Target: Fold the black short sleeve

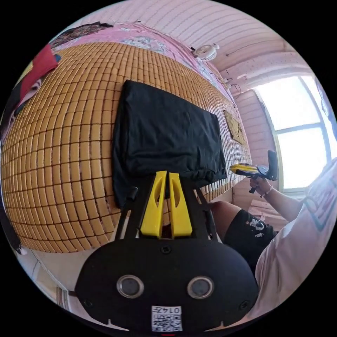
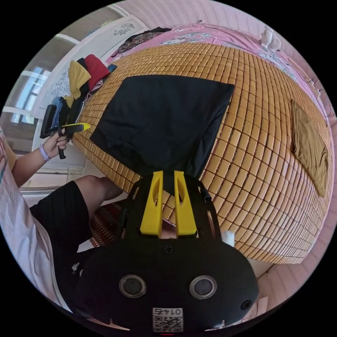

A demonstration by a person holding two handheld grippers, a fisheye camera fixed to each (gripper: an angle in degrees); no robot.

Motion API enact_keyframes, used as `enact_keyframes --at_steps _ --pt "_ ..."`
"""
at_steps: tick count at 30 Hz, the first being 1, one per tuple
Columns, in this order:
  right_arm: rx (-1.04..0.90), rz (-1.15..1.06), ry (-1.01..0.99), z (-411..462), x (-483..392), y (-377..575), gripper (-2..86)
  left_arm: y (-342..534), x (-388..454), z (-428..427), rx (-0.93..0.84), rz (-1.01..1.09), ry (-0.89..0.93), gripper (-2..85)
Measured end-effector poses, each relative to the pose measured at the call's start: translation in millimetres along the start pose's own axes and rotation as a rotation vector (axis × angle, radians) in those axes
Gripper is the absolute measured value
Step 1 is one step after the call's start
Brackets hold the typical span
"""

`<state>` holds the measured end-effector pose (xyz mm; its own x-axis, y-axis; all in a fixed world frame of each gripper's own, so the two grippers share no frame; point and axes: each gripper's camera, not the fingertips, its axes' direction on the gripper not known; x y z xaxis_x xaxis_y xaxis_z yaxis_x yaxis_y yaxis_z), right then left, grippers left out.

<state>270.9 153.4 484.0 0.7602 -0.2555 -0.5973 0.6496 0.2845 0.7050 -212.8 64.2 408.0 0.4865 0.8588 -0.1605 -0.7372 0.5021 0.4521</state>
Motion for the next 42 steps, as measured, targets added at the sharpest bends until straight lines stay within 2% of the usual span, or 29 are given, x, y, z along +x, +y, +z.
enact_keyframes --at_steps 4,9,10,11,14,19,24,26,29,34,37,42 --pt "0.036 0.008 0.193 14 -27 8 5.9 -11 62 28 0.009 0.134 -0.014 -0.5" --pt "-0.018 0.026 0.243 49 -39 29 5.5 25 116 82 -0.125 0.333 -0.207 -0.9" --pt "0.032 0.006 0.266 48 -44 38 5.2 33 117 83 -0.130 0.357 -0.214 -0.9" --pt "0.060 -0.002 0.272 49 -47 45 5.0 50 120 75 -0.050 0.387 -0.218 -0.9" --pt "0.135 0.042 0.272 50 -52 60 4.9 73 132 66 0.004 0.431 -0.253 -1.0" --pt "0.259 0.078 0.295 53 -63 81 2.3 92 149 54 0.056 0.395 -0.288 -1.0" --pt "0.319 0.133 0.183 41 -71 106 0.6 120 140 31 0.104 0.249 -0.136 -1.0" --pt "0.376 0.159 0.127 21 -80 127 0.7 137 146 22 0.094 0.221 -0.124 -1.0" --pt "0.336 0.206 0.086 3 -94 150 1.6 177 162 3 0.054 0.188 -0.151 -1.0" --pt "0.356 0.221 0.210 -17 -122 191 6.7 240 194 -47 0.172 0.222 -0.108 -1.0" --pt "0.398 0.212 0.167 -24 -141 215 7.7 270 214 -71 0.235 0.237 -0.088 -1.0" --pt "0.448 0.141 0.164 -26 -174 228 7.6 296 247 -92 0.291 0.306 -0.158 -1.0"
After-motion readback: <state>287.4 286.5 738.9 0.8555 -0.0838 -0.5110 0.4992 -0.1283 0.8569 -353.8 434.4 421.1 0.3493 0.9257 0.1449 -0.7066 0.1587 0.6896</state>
